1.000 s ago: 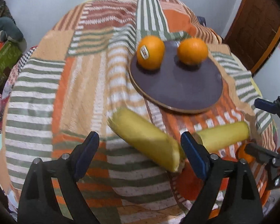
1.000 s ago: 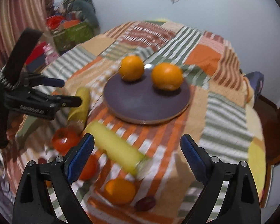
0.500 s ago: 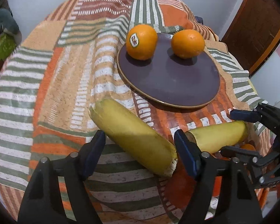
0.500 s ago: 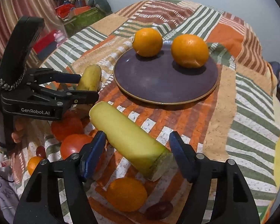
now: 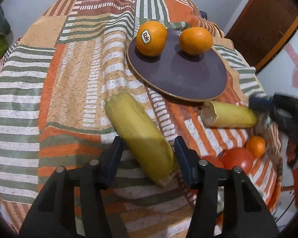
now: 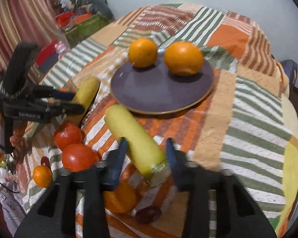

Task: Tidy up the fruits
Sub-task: 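Grasp the large yellow corn cob with the left gripper while the right gripper grasps the smaller cob, then lower the cob onto the plate with the left gripper while the right gripper lowers its cob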

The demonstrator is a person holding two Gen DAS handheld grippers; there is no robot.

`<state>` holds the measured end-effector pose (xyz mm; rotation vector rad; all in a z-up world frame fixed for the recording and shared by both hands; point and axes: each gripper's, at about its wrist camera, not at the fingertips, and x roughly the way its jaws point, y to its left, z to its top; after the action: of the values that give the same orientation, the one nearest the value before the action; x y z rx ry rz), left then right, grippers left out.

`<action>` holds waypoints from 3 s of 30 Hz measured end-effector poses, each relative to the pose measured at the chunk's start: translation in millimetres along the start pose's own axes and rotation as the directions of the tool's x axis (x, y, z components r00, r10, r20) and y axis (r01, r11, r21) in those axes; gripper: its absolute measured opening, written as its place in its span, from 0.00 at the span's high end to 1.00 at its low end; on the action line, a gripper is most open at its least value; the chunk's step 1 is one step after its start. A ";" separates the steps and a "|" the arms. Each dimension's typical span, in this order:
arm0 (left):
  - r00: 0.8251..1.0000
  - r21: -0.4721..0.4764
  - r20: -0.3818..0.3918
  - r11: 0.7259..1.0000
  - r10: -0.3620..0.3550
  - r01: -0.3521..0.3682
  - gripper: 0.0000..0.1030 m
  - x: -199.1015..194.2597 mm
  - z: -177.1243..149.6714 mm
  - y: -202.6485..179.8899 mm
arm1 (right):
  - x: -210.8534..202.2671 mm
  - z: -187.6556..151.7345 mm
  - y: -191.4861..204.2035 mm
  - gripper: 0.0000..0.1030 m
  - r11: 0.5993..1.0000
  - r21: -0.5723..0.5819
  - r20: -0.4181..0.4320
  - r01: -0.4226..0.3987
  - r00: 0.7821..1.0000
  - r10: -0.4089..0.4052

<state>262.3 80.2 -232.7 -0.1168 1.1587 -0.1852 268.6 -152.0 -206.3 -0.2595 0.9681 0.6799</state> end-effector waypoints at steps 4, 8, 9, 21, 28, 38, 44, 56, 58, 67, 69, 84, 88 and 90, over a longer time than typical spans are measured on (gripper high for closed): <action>0.999 -0.032 -0.008 0.999 -0.037 0.037 0.57 -8.9 -2.5 12.0 | -1.9 -7.0 -21.5 0.91 0.998 0.031 -0.050 0.045 0.998 -0.044; 0.999 -0.053 -0.013 0.998 -0.035 0.034 0.58 -7.0 -0.4 12.5 | -15.2 -4.8 -9.4 0.85 1.000 0.017 0.009 0.008 1.000 -0.008; 1.000 -0.052 -0.016 0.998 -0.025 0.024 0.58 -5.7 1.1 10.7 | -16.1 -2.0 -3.3 0.70 1.000 0.011 0.027 -0.016 1.000 0.016; 1.000 -0.093 -0.022 0.996 0.011 -0.013 0.54 14.8 14.8 14.6 | 36.2 17.6 45.0 0.50 0.984 -0.167 -0.072 -0.063 0.996 0.051; 0.999 -0.106 -0.017 0.994 0.035 -0.037 0.50 36.6 22.5 16.4 | 52.2 23.2 48.8 0.51 0.980 -0.187 -0.102 -0.068 0.994 0.049; 0.999 -0.101 0.045 0.995 -0.012 0.016 0.60 10.0 21.8 11.2 | 30.2 21.2 47.5 0.61 0.987 -0.147 -0.019 -0.062 0.998 0.060; 0.993 -0.058 0.119 0.998 -0.003 0.010 0.62 -25.9 17.1 -3.5 | 1.9 24.0 27.3 0.64 0.998 -0.057 0.078 -0.025 0.997 0.029; 0.975 -0.012 0.223 1.000 0.014 -0.012 0.64 -64.9 26.8 -22.8 | -41.4 36.2 5.8 0.65 0.995 0.095 0.232 0.022 0.972 -0.044; 0.973 -0.007 0.231 1.000 0.015 -0.014 0.64 -67.4 28.5 -25.1 | -44.3 39.0 5.4 0.65 0.995 0.099 0.247 0.022 0.968 -0.046; 0.977 0.039 0.211 0.999 0.011 -0.019 0.64 -53.0 47.9 -35.4 | -33.1 51.3 8.3 0.66 0.997 0.071 0.252 0.028 0.967 -0.045; 0.980 0.050 0.201 0.998 0.014 -0.025 0.64 -45.9 52.5 -37.4 | -25.2 52.3 7.8 0.66 0.997 0.069 0.240 0.022 0.970 -0.038; 0.990 0.081 0.144 0.997 0.004 -0.016 0.64 2.8 86.6 -45.0 | 11.5 66.0 1.6 0.66 0.998 0.052 0.200 -0.024 0.980 0.013; 0.989 0.085 0.148 0.996 -0.005 -0.008 0.64 9.5 91.3 -44.6 | 16.9 68.3 2.1 0.66 0.998 0.046 0.208 -0.039 0.978 0.029; 0.989 0.095 0.148 0.995 0.000 -0.015 0.64 12.2 93.6 -47.7 | 19.5 71.4 1.9 0.66 0.998 0.042 0.210 -0.043 0.977 0.033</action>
<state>348.9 30.6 -197.6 -0.0405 1.0005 -0.2216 322.7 -107.4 -182.5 -0.1254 0.7875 0.7042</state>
